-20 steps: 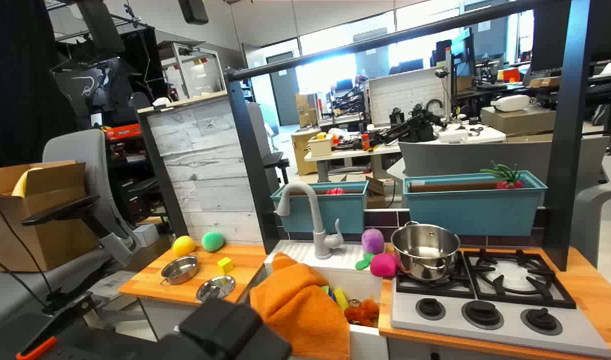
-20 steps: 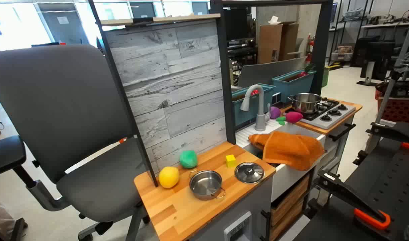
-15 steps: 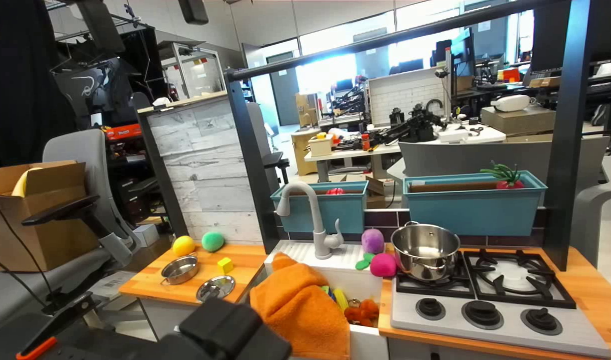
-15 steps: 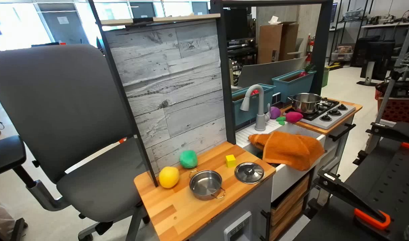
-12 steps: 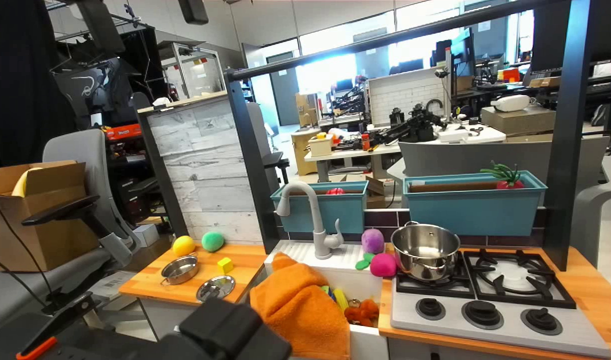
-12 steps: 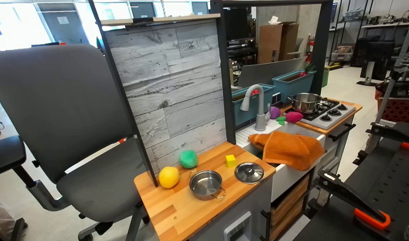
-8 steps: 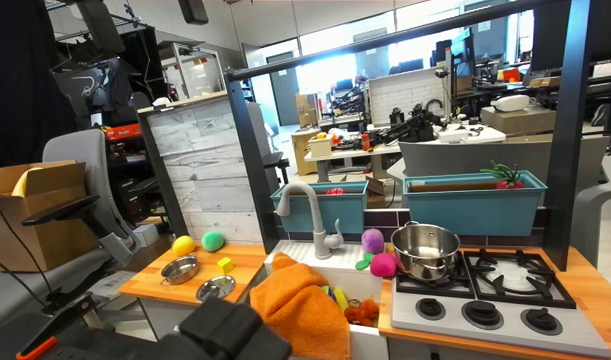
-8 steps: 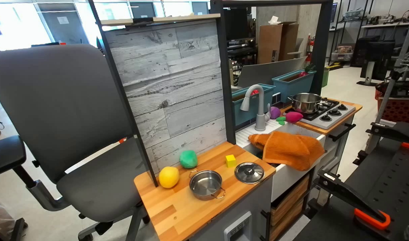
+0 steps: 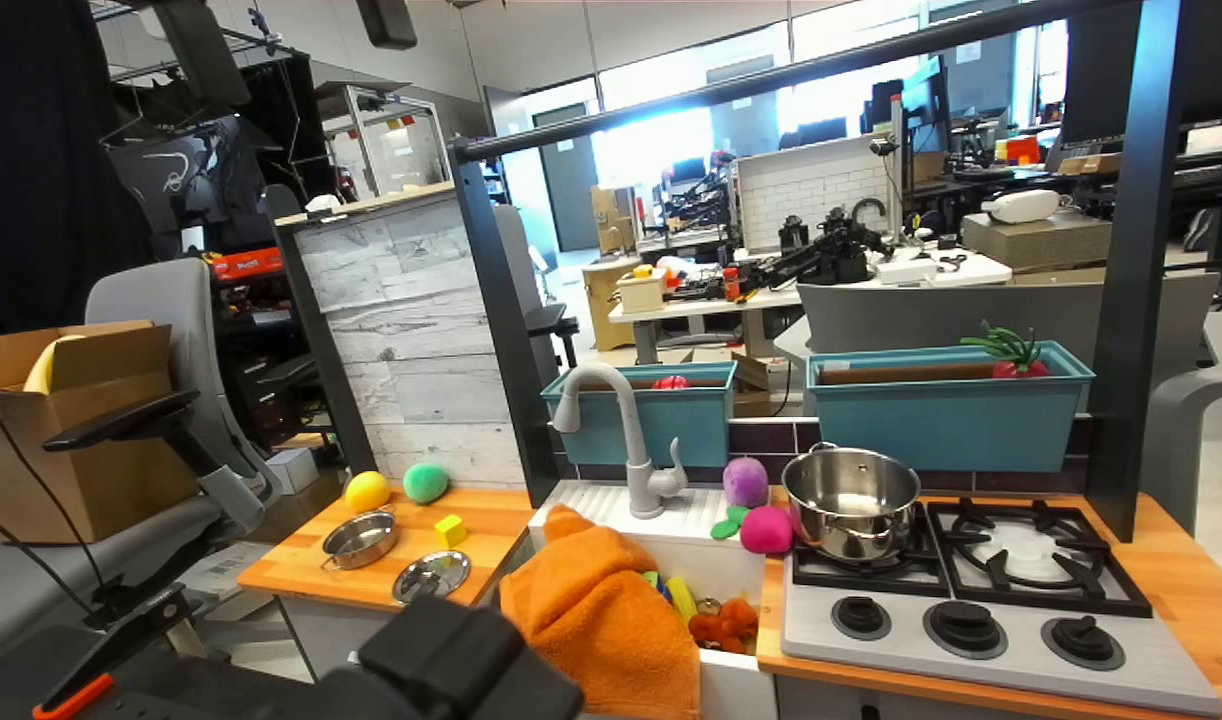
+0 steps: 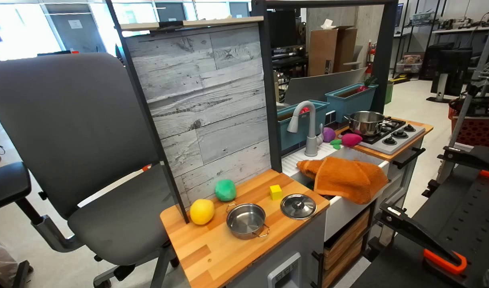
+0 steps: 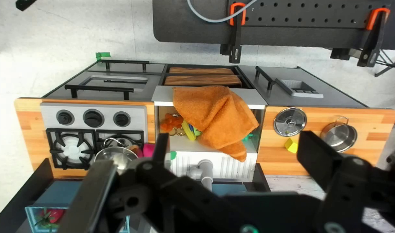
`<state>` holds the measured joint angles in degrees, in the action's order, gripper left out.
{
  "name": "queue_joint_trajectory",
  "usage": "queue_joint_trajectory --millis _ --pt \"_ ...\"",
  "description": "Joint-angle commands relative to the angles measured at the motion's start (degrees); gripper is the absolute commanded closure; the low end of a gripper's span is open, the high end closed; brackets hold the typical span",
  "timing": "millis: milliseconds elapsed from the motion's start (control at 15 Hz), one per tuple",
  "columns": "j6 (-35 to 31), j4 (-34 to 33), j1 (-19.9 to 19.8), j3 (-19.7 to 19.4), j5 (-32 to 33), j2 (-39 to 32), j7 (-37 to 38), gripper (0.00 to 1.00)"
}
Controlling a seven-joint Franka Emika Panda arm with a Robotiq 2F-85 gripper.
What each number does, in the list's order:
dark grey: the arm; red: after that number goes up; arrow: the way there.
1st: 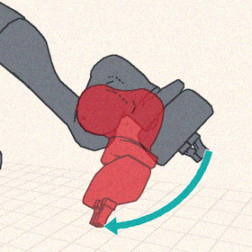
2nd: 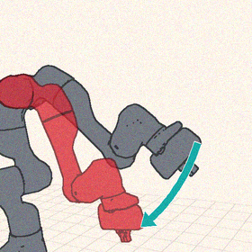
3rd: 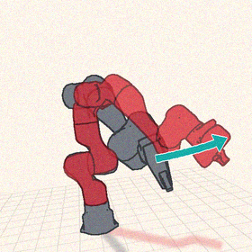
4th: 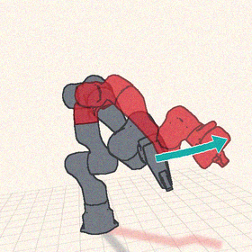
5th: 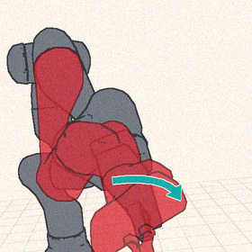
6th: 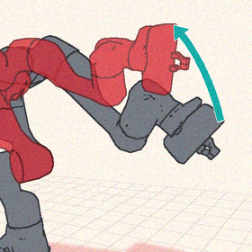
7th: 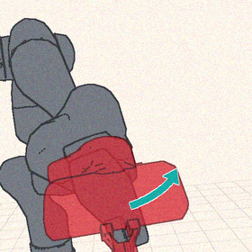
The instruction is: Pick the yellow block and put it in the pot
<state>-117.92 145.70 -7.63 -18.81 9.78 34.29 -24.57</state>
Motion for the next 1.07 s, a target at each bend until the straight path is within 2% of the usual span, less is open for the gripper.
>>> queue_joint_trajectory --millis 0,200,600,800,1000 --pt "0.1 -0.1 -0.6 0.6 -0.4 -0.1 -0.3 0.00" --pt "-4.0 1.9 1.8 3.1 -0.3 -2.4 0.3 0.00" --pt "-13.3 7.7 8.0 13.6 -0.7 -6.9 7.8 0.00" --pt "-18.7 7.5 10.4 17.6 -1.7 -12.0 13.8 0.00" --pt "-22.4 5.0 11.3 18.6 -4.1 -18.0 16.9 0.00"
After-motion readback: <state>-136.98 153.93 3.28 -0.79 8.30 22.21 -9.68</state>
